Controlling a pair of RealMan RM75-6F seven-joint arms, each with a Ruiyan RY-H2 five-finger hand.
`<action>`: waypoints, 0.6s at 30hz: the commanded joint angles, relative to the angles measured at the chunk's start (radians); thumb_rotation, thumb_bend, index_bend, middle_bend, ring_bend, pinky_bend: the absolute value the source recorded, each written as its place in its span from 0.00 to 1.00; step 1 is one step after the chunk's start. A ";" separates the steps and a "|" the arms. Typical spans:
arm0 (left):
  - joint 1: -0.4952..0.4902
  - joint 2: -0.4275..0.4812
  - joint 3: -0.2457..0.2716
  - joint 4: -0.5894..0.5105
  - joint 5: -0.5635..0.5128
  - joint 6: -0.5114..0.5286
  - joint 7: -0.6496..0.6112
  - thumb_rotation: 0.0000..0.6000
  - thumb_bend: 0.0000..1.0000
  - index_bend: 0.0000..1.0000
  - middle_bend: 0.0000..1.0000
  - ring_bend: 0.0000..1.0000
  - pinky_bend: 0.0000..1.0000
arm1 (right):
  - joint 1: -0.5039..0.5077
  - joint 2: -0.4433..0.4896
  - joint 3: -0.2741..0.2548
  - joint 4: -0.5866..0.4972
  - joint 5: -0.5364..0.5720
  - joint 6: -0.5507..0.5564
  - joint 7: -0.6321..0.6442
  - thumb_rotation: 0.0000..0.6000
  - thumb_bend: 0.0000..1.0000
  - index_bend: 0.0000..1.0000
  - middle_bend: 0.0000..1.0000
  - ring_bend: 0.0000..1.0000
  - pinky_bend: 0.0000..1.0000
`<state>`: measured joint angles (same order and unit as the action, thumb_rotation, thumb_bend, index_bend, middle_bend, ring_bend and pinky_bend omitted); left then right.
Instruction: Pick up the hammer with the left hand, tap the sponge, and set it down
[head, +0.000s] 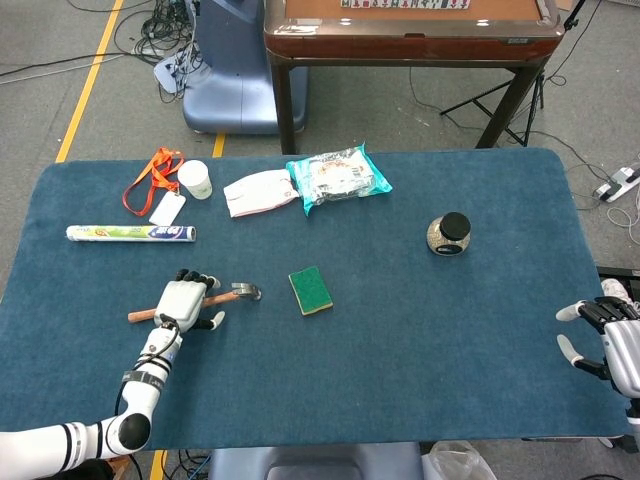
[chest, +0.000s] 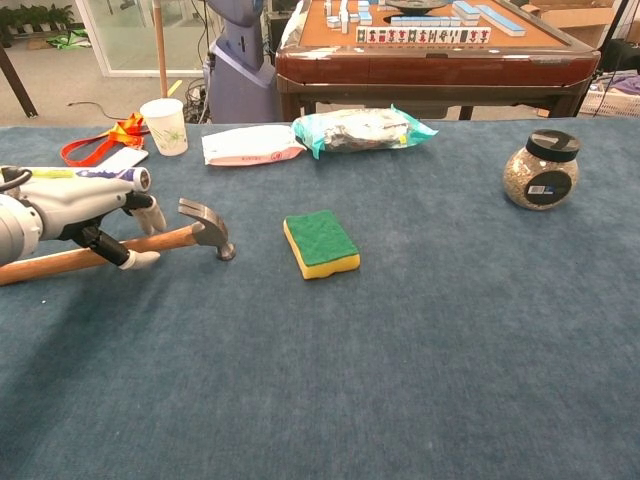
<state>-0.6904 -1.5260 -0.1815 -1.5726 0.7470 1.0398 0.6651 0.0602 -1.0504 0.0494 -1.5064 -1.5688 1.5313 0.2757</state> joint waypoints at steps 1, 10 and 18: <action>-0.007 -0.001 0.005 0.000 -0.015 0.002 0.008 0.67 0.28 0.28 0.29 0.16 0.07 | 0.000 0.001 -0.001 0.001 -0.001 0.000 0.002 1.00 0.32 0.46 0.45 0.39 0.26; -0.023 -0.014 0.010 0.015 -0.029 0.016 0.004 0.69 0.28 0.31 0.33 0.21 0.07 | 0.000 0.001 -0.002 0.001 -0.002 0.000 0.005 1.00 0.32 0.46 0.45 0.39 0.26; -0.033 -0.020 0.017 0.036 -0.042 0.014 0.003 0.87 0.28 0.33 0.35 0.22 0.07 | 0.000 0.002 -0.002 0.001 -0.001 0.000 0.007 1.00 0.32 0.46 0.45 0.39 0.26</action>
<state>-0.7238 -1.5457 -0.1642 -1.5361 0.7049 1.0537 0.6682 0.0605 -1.0488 0.0478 -1.5052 -1.5701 1.5311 0.2822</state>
